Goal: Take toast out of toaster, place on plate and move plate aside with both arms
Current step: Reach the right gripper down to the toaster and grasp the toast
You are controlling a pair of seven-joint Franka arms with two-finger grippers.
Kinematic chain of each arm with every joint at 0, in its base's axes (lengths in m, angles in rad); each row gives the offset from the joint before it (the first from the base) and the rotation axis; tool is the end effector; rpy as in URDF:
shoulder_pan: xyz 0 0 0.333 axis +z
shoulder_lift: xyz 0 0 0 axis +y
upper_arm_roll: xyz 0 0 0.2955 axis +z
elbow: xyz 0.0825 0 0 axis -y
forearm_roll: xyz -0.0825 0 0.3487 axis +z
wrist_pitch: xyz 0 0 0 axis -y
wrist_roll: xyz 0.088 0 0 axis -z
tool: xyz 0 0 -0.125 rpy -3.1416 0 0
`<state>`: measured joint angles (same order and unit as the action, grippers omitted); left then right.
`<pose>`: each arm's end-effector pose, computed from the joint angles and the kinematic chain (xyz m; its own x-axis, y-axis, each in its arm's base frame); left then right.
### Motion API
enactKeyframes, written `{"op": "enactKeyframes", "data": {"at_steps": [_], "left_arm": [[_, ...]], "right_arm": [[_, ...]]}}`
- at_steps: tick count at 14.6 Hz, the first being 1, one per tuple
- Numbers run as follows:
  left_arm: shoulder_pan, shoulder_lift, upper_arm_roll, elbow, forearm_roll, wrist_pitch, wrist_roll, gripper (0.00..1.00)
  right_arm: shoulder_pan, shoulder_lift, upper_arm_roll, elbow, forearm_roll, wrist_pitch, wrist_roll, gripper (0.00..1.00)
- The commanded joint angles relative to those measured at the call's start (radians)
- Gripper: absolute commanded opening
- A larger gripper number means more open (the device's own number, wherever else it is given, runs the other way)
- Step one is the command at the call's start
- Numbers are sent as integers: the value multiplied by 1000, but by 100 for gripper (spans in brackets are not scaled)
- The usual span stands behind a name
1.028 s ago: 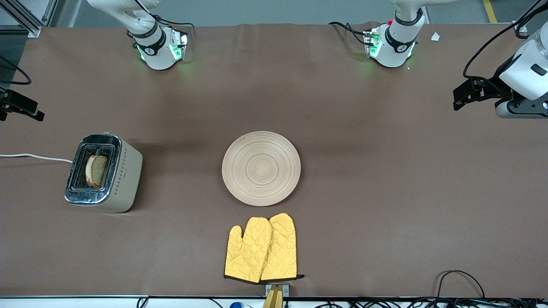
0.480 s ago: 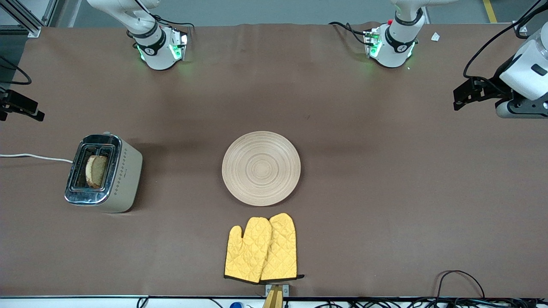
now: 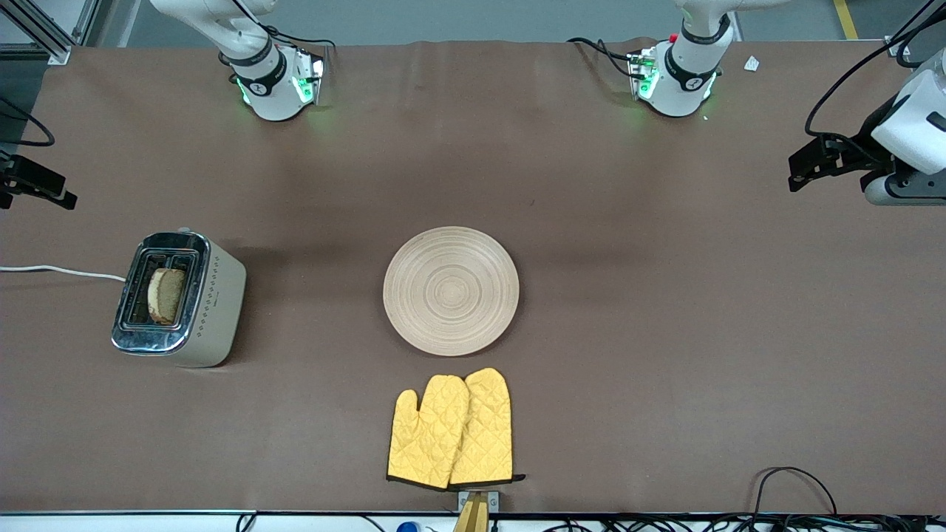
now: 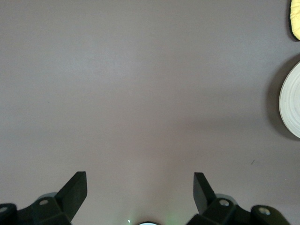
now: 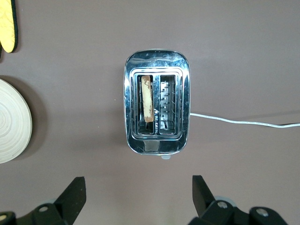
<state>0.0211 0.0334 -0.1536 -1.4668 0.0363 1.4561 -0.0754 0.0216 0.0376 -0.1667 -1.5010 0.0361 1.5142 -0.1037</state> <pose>0.5129 -0.0620 0.6040 0.9977 -0.0530 -0.0412 -0.0544 -0.9979 -0.0343 0.5196 -0.0695 0.5921 0.9990 -0.0394 -0.0206 -0.0400 -0.9987 -0.0321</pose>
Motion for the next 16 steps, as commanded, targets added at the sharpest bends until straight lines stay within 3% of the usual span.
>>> {"op": "enactKeyframes", "data": {"at_steps": [1,6,16], "left_arm": [[0,5,2,14,-7,-2,-1,100],[0,5,2,13,-6,-5,-14,100],[0,10,2,13,-1,-5,-14,100]], "right_arm": [[-20,-12,18,-1,2,12,1,100],[-20,57,16,-12,11,35,-25,100],[-14,384,18,-21,21,202,-11,99]]}}
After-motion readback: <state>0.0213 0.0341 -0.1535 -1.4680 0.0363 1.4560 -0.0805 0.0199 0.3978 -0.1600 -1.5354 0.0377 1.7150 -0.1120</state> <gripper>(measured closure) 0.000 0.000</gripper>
